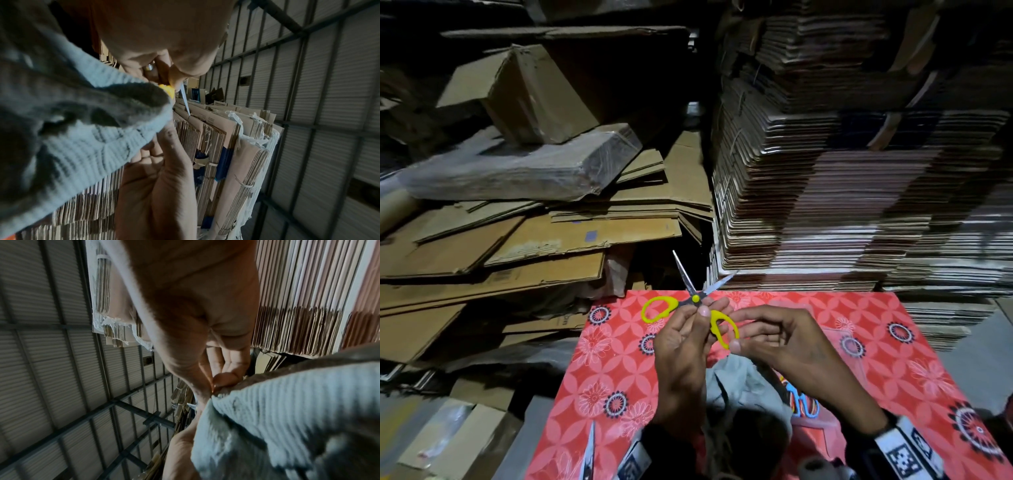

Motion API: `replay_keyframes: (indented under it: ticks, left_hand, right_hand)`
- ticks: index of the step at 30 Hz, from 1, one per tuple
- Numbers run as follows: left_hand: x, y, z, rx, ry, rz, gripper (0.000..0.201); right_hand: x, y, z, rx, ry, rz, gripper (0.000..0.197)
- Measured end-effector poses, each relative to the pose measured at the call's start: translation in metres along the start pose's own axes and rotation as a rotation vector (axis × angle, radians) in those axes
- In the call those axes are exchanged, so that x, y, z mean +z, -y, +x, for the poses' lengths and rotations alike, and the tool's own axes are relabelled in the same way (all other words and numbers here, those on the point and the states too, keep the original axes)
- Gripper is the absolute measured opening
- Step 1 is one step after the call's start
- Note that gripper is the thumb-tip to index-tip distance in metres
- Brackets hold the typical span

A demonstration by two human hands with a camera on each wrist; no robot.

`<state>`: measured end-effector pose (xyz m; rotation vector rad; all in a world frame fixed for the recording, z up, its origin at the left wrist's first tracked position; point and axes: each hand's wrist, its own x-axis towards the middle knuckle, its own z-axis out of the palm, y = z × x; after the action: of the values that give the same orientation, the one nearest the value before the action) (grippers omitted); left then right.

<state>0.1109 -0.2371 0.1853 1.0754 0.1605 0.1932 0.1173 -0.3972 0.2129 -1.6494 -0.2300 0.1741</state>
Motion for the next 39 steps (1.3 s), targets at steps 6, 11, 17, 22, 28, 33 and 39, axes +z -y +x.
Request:
replay_keyframes:
  ticks: [6,11,17,22,28,33,39]
  left_hand:
    - [-0.008,-0.011,-0.008,-0.037,0.066,0.174,0.037]
    - [-0.023,-0.018,-0.012,0.159,-0.117,0.363,0.060]
    - [-0.029,-0.027,0.005,0.458,-0.051,0.797,0.024]
    - [-0.024,-0.032,0.018,0.328,0.272,0.792,0.020]
    - [-0.018,-0.023,0.011,0.097,0.313,0.546,0.030]
    - [-0.027,-0.020,0.010,0.112,0.289,0.548,0.036]
    - [-0.032,-0.024,0.003,0.161,0.305,0.649,0.043]
  right_hand:
    - [-0.003,-0.004,0.004,-0.047,-0.117,0.062,0.015]
    - [-0.016,-0.004,0.001,-0.057,-0.147,0.054,0.012]
    - [-0.019,-0.005,-0.001,-0.048,-0.159,0.094,0.014]
    - [-0.020,-0.002,-0.005,-0.025,-0.138,0.129,0.019]
    - [-0.017,-0.004,-0.010,0.018,-0.130,0.147,0.021]
    - [-0.036,-0.003,-0.014,0.040,-0.155,0.055,0.027]
    - [-0.052,0.016,-0.014,-0.160,-0.470,0.046,0.013]
